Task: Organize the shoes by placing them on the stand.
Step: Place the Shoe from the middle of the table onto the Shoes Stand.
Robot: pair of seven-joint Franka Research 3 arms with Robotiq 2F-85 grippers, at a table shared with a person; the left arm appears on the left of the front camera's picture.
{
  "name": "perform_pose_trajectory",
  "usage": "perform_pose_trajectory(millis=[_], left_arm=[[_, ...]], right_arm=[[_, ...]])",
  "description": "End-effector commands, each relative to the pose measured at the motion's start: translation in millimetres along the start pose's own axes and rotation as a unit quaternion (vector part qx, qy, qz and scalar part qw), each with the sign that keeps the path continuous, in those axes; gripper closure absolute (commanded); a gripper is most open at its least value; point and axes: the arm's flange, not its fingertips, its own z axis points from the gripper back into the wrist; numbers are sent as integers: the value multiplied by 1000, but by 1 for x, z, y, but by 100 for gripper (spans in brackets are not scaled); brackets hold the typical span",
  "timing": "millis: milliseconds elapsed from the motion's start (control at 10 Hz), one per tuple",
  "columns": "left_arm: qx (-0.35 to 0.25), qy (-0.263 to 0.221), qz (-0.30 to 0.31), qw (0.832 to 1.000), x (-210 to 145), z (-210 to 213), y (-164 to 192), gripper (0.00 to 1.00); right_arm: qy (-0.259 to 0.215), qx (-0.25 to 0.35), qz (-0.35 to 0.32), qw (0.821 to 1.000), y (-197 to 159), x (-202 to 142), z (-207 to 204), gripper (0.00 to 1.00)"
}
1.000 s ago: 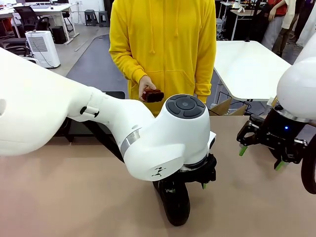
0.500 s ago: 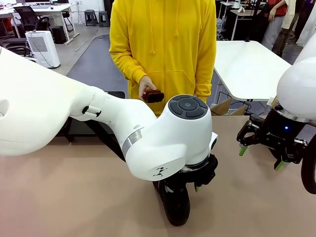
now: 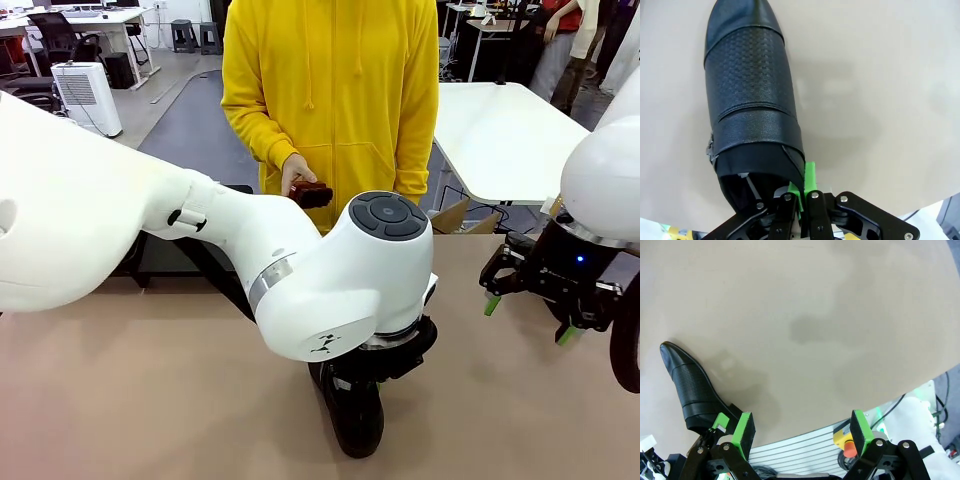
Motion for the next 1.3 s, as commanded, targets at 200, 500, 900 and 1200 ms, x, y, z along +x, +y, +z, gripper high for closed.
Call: perform_pose_trajectory(millis=[200,500,900,1200], left_arm=[[-12,28,27,999,7,30,-1,100],[-112,-14,-23,993,18,138,24,100],[-43,-177,-158,971,92,175,112,100],[11,-222,-184,958,140,163,164,100]], right_arm=[[-3,8,9,1000,1,1,2,0],[-3,8,9,1000,1,1,2,0],[-3,8,9,1000,1,1,2,0],[-3,8,9,1000,1,1,2,0]])
